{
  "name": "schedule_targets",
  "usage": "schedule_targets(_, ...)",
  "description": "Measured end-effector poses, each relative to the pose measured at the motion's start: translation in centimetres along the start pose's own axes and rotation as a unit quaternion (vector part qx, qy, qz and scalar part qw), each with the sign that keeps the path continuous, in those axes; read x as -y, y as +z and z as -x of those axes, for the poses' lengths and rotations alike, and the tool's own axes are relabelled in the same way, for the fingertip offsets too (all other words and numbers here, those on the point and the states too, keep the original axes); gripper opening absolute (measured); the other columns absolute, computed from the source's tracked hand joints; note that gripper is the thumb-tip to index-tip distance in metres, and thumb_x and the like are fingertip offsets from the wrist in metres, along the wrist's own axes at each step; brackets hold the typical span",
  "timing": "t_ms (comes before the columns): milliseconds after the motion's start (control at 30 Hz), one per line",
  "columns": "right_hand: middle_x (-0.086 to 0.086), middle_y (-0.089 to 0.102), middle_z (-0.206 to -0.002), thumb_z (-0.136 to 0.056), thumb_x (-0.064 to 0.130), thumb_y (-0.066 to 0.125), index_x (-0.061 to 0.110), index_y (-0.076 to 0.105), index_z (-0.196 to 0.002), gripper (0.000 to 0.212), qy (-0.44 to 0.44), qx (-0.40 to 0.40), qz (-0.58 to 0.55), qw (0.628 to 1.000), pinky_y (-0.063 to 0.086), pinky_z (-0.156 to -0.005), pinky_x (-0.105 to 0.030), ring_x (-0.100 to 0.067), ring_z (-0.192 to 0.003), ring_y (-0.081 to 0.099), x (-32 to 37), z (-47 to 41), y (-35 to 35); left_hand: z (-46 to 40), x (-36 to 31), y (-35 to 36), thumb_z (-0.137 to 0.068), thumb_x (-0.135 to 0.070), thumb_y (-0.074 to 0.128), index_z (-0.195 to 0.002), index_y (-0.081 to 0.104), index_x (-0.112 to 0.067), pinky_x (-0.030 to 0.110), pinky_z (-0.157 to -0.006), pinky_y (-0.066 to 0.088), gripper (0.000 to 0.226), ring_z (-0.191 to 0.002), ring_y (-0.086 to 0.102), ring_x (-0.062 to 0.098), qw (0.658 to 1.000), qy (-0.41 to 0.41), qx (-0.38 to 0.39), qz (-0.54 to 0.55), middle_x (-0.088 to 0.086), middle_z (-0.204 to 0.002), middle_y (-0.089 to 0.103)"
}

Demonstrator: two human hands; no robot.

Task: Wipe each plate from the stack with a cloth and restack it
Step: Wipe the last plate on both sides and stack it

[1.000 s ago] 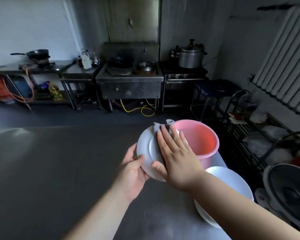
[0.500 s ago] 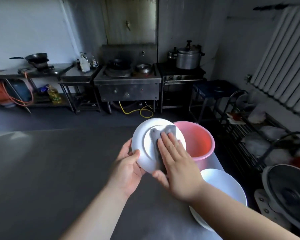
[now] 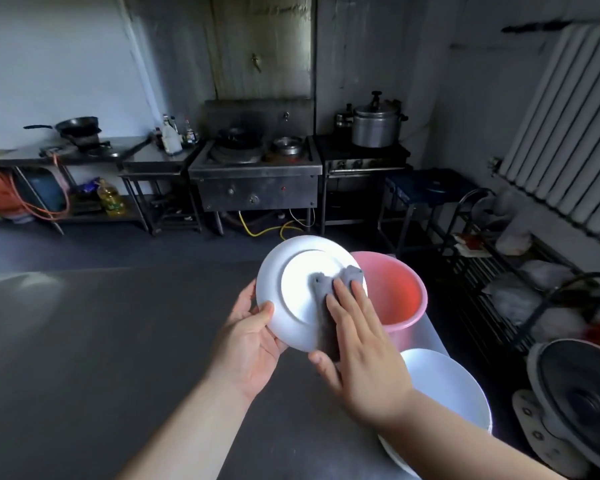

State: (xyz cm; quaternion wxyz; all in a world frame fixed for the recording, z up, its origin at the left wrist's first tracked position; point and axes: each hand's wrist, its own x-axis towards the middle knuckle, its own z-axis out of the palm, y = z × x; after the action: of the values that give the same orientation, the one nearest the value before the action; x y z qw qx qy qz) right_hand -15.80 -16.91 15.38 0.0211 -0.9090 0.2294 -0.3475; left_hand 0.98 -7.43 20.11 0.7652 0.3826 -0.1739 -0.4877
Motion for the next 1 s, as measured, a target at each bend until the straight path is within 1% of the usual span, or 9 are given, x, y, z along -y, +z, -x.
schedule_targets(67, -0.013, 0.032, -0.169, -0.106, 0.057, 0.041, 0.000, 0.044, -0.155, 0.075, 0.039, -0.009, -0.009, 0.999, 0.020, -0.130, -0.047, -0.033, -0.161, 0.017, -0.8, -1.1, -0.4, 0.3, 0.2, 0.1, -0.105, 0.001, 0.039, -0.148, 0.051, -0.020, 0.047, -0.093, 0.060, 0.049, -0.128, 0.065, 0.032, 1.000, -0.008, 0.001, -0.004, 0.010, -0.141, 0.067)
schedule_targets(133, -0.006, 0.027, -0.171, -0.106, 0.052, 0.045, 0.006, 0.039, -0.157, 0.069, 0.096, -0.004, -0.043, 0.994, 0.013, -0.130, -0.033, -0.025, -0.162, 0.015, -1.7, -3.3, -1.5, 0.5, 0.2, 0.2, -0.104, 0.000, 0.041, -0.147, 0.052, -0.021, 0.046, -0.090, 0.061, 0.049, -0.130, 0.064, 0.033, 1.000, -0.012, 0.010, -0.008, 0.010, -0.142, 0.066)
schedule_targets(233, 0.015, 0.029, -0.163, -0.109, 0.041, 0.047, 0.015, 0.035, -0.162, 0.060, 0.085, 0.030, -0.099, 0.991, 0.009, -0.125, -0.014, -0.002, -0.156, 0.016, -3.4, -6.8, -3.5, 0.6, -0.4, 0.3, -0.097, -0.005, 0.050, -0.147, 0.053, -0.022, 0.045, -0.090, 0.062, 0.053, -0.130, 0.064, 0.032, 0.999, -0.014, 0.026, -0.020, 0.009, -0.143, 0.065)
schedule_targets(400, 0.027, 0.027, -0.163, -0.111, 0.033, 0.044, 0.022, 0.035, -0.163, 0.054, 0.052, 0.029, -0.162, 0.985, 0.017, -0.124, -0.014, 0.006, -0.154, 0.022, -4.5, -7.7, -5.3, 0.7, -1.4, 0.2, -0.094, -0.008, 0.051, -0.147, 0.054, -0.024, 0.041, -0.082, 0.064, 0.056, -0.125, 0.067, 0.027, 1.000, 0.002, 0.022, -0.004, 0.004, -0.143, 0.066)
schedule_targets(533, 0.001, 0.015, -0.175, -0.111, 0.040, 0.037, 0.012, 0.020, -0.166, 0.064, 0.095, -0.019, -0.189, 0.977, 0.013, -0.130, -0.028, -0.012, -0.162, 0.011, -1.1, -1.9, -2.3, 0.5, -1.7, 0.4, -0.102, -0.003, 0.043, -0.147, 0.055, -0.024, 0.040, -0.079, 0.063, 0.050, -0.124, 0.068, 0.024, 0.999, 0.020, 0.009, 0.028, 0.002, -0.142, 0.066)
schedule_targets(600, -0.001, 0.013, -0.175, -0.110, 0.047, 0.033, 0.011, 0.016, -0.166, 0.069, 0.100, -0.021, -0.196, 0.975, 0.015, -0.130, -0.033, -0.016, -0.162, 0.011, -0.3, -1.2, -1.8, 0.5, -1.6, 0.3, -0.104, -0.002, 0.041, -0.146, 0.055, -0.023, 0.043, -0.080, 0.064, 0.049, -0.123, 0.068, 0.026, 0.999, 0.017, 0.002, 0.028, 0.003, -0.142, 0.066)
schedule_targets(733, 0.021, 0.031, -0.163, -0.109, 0.040, 0.046, 0.019, 0.038, -0.160, 0.056, 0.147, -0.041, -0.186, 0.971, 0.023, -0.125, -0.021, -0.006, -0.154, 0.030, -1.7, -6.1, -3.7, 0.9, -1.3, 0.7, -0.101, -0.004, 0.044, -0.148, 0.052, -0.022, 0.044, -0.088, 0.063, 0.052, -0.129, 0.065, 0.028, 1.000, 0.018, 0.012, 0.013, 0.004, -0.145, 0.064)
schedule_targets(833, 0.014, 0.039, -0.163, -0.107, 0.032, 0.054, 0.019, 0.039, -0.159, 0.055, 0.160, -0.061, -0.209, 0.963, 0.030, -0.124, -0.026, -0.005, -0.150, 0.035, -1.6, -6.8, -3.9, 0.8, -1.2, 1.4, -0.103, -0.002, 0.041, -0.148, 0.053, -0.024, 0.039, -0.084, 0.063, 0.052, -0.128, 0.066, 0.024, 0.999, 0.026, 0.014, 0.035, 0.002, -0.143, 0.065)
schedule_targets(1000, 0.008, 0.034, -0.164, -0.103, 0.023, 0.056, 0.015, 0.035, -0.161, 0.062, 0.242, -0.137, -0.297, 0.914, 0.019, -0.121, -0.011, 0.004, -0.151, 0.026, 1.7, -2.5, -2.1, 1.1, -0.5, 1.9, -0.095, 0.002, 0.053, -0.148, 0.049, -0.024, 0.045, -0.090, 0.062, 0.058, -0.131, 0.063, 0.029, 0.999, 0.017, 0.046, 0.013, 0.005, -0.145, 0.064)
